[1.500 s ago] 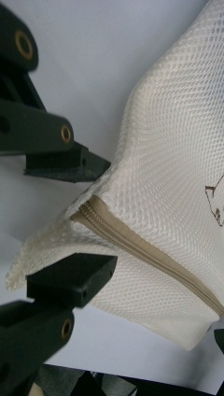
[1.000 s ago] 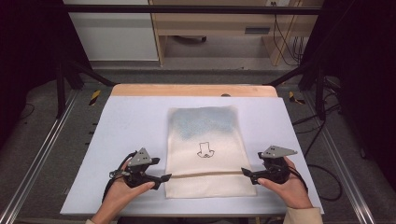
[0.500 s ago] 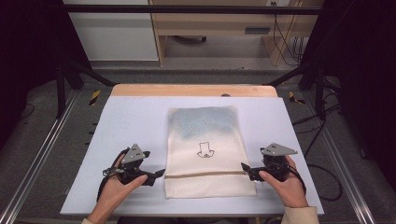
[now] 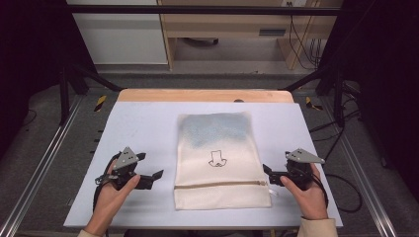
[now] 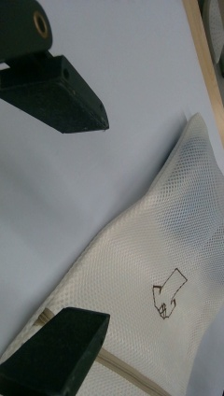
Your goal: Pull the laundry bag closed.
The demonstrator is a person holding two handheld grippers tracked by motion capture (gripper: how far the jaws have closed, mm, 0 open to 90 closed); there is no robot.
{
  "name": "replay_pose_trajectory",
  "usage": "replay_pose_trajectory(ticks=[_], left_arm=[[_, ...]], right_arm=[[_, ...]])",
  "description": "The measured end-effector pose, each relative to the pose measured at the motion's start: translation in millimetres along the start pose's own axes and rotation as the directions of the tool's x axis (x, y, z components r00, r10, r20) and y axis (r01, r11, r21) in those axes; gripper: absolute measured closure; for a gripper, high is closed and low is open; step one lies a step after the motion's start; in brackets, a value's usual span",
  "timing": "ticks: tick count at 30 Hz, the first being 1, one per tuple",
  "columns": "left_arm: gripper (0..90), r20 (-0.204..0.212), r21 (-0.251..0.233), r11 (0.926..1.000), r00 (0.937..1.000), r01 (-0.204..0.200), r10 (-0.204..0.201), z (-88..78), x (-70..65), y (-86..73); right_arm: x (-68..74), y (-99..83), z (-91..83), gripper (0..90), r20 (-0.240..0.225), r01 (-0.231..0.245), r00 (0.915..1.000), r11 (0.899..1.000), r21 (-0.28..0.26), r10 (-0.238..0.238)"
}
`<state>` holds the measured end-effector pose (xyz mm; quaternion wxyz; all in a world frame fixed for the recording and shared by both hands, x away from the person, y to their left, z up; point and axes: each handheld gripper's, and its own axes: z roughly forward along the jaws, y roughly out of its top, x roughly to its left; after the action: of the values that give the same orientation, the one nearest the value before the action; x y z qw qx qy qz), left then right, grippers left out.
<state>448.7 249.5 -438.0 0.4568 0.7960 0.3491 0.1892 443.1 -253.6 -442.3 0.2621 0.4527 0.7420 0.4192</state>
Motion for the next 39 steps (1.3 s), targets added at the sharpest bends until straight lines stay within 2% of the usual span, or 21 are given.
replay_pose_trajectory(ticks=[4, 13, 18, 24, 30, 32, 39], left_arm=[[6.9, -0.007, -0.008, 1.0000, 1.0000, 0.005, -0.005, -3.6, 5.4, -0.4], [6.5, -0.062, -0.005, 1.0000, 0.9981, -0.004, 0.004, -11.6, 19.3, -3.1], [6.4, -0.118, -0.001, 1.0000, 0.9930, -0.007, 0.006, -18.5, 31.9, -6.1], [6.4, -0.163, 0.005, 0.9999, 0.9865, 0.015, -0.014, -26.0, 45.6, -10.3], [6.5, -0.188, 0.045, 0.9981, 0.9817, 0.043, -0.033, -32.2, 57.1, -15.2], [6.9, -0.200, 0.069, 0.9962, 0.9791, 0.052, -0.037, -34.1, 60.6, -17.0], [7.6, -0.235, 0.156, 0.9826, 0.9700, 0.101, -0.062, -38.3, 71.8, -25.6]], right_arm=[[-6.3, -0.9, -3.7, 5.7, 0.023, -0.028, 0.9993, 0.999, -0.022, 0.028], [-15.3, -3.3, -8.1, 6.0, 0.050, -0.045, 0.9976, 0.998, -0.038, 0.047], [-22.0, -6.6, -9.2, 6.2, 0.070, -0.054, 0.9960, 0.998, -0.030, 0.056], [-29.3, -9.8, -11.5, 6.1, 0.092, -0.075, 0.9928, 0.997, -0.031, 0.078], [-39.4, -13.9, -14.8, 6.5, 0.128, -0.105, 0.9858, 0.994, -0.035, 0.109], [-42.5, -16.0, -15.3, 6.5, 0.137, -0.110, 0.9843, 0.994, -0.020, 0.112], [-48.8, -21.7, -13.5, 7.5, 0.168, -0.122, 0.9793, 0.992, 0.046, 0.112]])
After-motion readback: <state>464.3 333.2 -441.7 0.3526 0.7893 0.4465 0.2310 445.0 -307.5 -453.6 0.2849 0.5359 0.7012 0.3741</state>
